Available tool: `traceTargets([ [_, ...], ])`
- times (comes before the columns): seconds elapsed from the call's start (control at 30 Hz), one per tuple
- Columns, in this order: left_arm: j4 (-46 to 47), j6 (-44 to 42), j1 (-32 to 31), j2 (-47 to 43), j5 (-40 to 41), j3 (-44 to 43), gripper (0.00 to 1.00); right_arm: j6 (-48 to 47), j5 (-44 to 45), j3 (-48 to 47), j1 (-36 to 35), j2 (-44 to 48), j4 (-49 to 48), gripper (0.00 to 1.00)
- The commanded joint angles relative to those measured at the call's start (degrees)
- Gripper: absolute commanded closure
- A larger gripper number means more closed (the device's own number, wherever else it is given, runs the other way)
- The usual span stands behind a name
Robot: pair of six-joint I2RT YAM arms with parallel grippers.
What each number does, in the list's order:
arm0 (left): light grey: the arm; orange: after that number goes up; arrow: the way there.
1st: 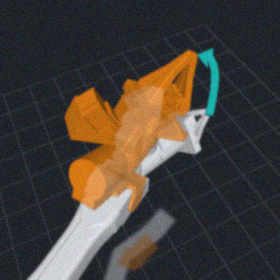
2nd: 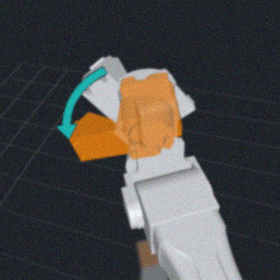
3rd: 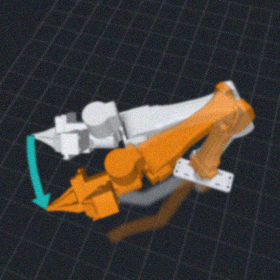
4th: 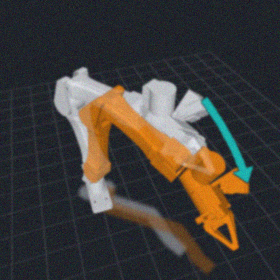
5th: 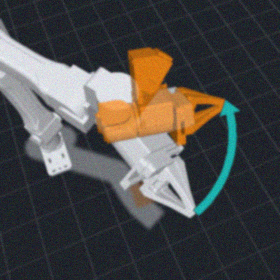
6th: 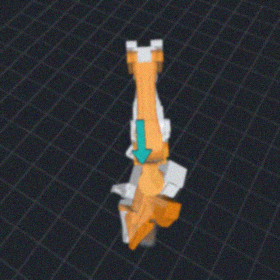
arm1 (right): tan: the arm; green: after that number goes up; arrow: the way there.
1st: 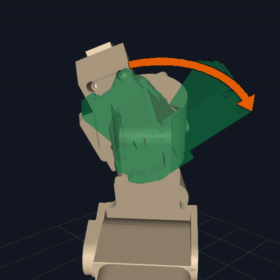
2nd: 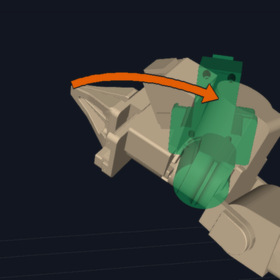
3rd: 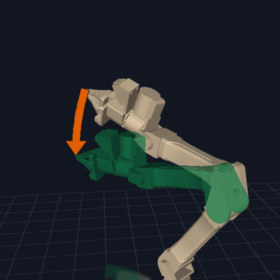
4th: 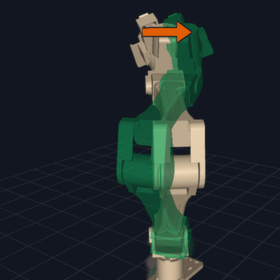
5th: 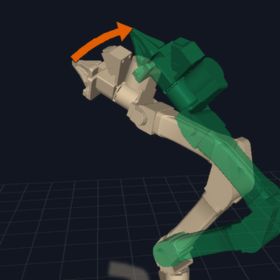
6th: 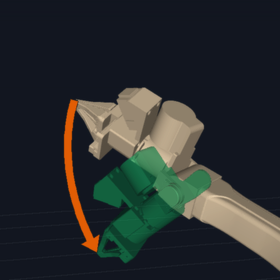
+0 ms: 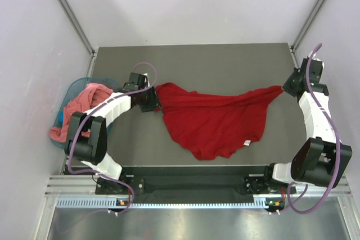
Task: Fold and stack the t-shirts
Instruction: Flatten the tshirt out
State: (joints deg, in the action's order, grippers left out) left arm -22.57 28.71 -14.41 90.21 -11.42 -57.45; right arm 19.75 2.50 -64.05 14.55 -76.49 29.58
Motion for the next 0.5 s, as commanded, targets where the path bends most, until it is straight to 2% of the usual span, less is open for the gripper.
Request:
traceTargets([
  [0.0, 8.1, -0.8, -0.1, 1.9, -2.4, -0.5, 0.49, 0.3, 0.2, -1.0, 0.9, 2.6, -2.0, 1.0],
  [0.03, 8.4, -0.8, -0.1, 3.5, -2.3, -1.4, 0.49, 0.3, 0.1, -1.1, 0.9, 2.5, -2.1, 1.0],
  [0.1, 7.7, -0.8, -0.1, 5.1, -1.8, -3.1, 0.57, 0.6, 0.1, -1.2, 1.0, 2.2, -2.2, 1.0],
  [0.13, 7.3, -0.8, -0.1, 6.2, -1.5, -4.9, 0.65, 0.6, 0.4, -1.5, 0.9, 2.2, -2.2, 1.0],
  [0.17, 6.9, -0.8, -0.1, 6.5, 0.2, -6.2, 0.85, 0.6, 0.5, -1.9, 0.9, 1.9, -2.2, 1.0],
  [0.23, 5.5, -0.7, -0.1, 6.6, 2.9, -8.8, 1.0, 1.0, 0.9, -3.3, 0.9, 1.2, -2.0, 1.0],
  [0.3, 4.2, -0.8, 0.0, 7.4, 7.1, -14.3, 1.0, 1.6, 2.1, -4.6, 0.9, 0.5, -2.1, 1.0],
  [0.43, 0.3, -2.0, 0.0, 15.0, 9.6, -25.1, 1.0, 2.8, 3.2, -6.1, 0.9, -1.5, -2.5, 1.0],
  [0.47, -3.2, -2.3, 0.1, 16.8, 10.4, -29.2, 1.0, 2.9, 2.9, -6.1, 0.9, -2.2, -2.6, 1.0],
])
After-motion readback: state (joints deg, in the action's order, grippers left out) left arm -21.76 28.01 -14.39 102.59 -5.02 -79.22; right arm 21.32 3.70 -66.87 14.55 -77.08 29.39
